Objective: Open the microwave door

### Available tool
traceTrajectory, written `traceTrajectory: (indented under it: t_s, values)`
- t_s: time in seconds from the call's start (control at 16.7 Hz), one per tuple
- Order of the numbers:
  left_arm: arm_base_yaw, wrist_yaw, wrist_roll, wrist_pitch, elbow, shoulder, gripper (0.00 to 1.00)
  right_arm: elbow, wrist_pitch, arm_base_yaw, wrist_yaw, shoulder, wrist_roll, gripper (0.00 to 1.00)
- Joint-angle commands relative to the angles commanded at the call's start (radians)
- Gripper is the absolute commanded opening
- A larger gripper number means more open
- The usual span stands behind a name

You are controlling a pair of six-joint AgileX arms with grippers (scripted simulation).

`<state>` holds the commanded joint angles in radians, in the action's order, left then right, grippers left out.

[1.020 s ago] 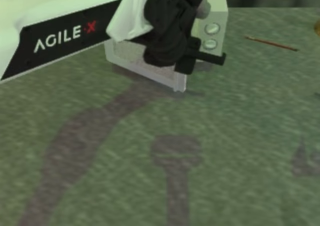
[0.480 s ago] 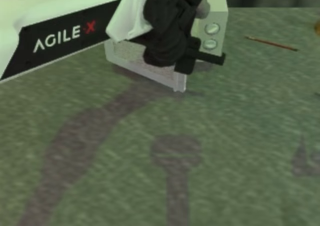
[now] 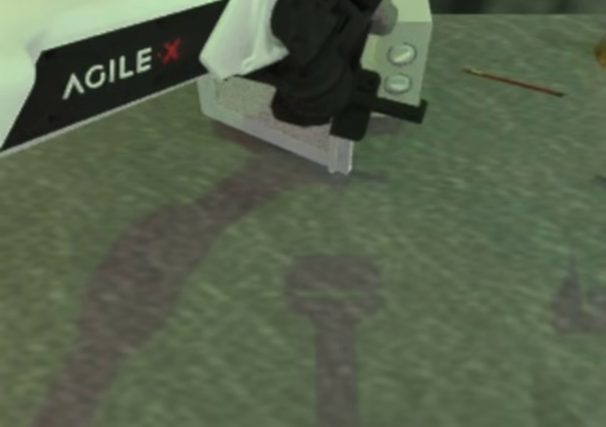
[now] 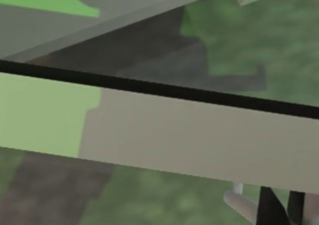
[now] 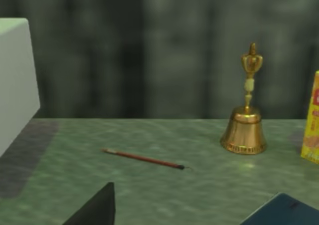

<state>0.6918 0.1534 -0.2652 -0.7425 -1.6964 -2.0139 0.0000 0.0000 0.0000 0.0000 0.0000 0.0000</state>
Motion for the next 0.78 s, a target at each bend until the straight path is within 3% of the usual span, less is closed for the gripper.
traceTrajectory:
  t_s: [0.78]
  values:
    - [-0.026,-0.067,0.119,0.051,0.124,0.087,0.0,0.0,0.0,0.0,0.0,0.0,0.0,1.0]
